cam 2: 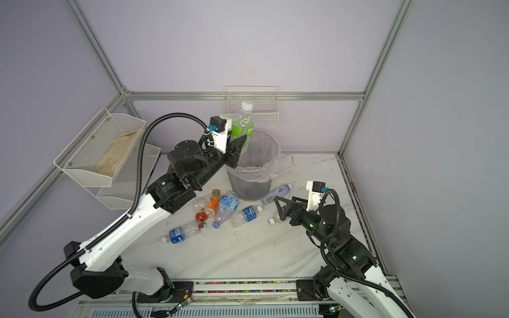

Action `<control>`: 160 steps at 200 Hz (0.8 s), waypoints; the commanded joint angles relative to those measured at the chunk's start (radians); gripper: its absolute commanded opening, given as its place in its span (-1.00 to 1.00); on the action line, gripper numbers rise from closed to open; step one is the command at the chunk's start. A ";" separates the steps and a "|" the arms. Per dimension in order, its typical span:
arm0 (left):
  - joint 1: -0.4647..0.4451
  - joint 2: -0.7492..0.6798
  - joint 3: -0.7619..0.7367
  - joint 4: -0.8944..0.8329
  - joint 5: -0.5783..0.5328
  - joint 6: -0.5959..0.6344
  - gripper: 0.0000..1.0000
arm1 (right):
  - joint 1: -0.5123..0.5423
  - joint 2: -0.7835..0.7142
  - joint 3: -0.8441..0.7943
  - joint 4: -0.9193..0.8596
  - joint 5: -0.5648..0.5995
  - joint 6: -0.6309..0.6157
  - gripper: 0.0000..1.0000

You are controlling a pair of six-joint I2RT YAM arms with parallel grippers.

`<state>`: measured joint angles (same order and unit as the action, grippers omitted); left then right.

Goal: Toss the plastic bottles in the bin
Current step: 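Lift the lime-green-label bottle with the left gripper over the bin opening, then open the left gripper over the bin while the right gripper lowers onto a blue-label bottle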

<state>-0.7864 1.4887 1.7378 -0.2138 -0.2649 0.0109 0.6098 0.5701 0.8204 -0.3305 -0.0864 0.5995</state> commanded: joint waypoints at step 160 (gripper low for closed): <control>-0.115 -0.357 -0.115 -0.075 -0.045 -0.101 1.00 | 0.001 0.130 0.027 -0.171 0.194 0.178 0.95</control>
<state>-0.8856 1.1675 1.7428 -0.3283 -0.3210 -0.0933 0.6098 0.6846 0.8448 -0.4236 0.0078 0.6880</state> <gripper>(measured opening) 0.998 0.975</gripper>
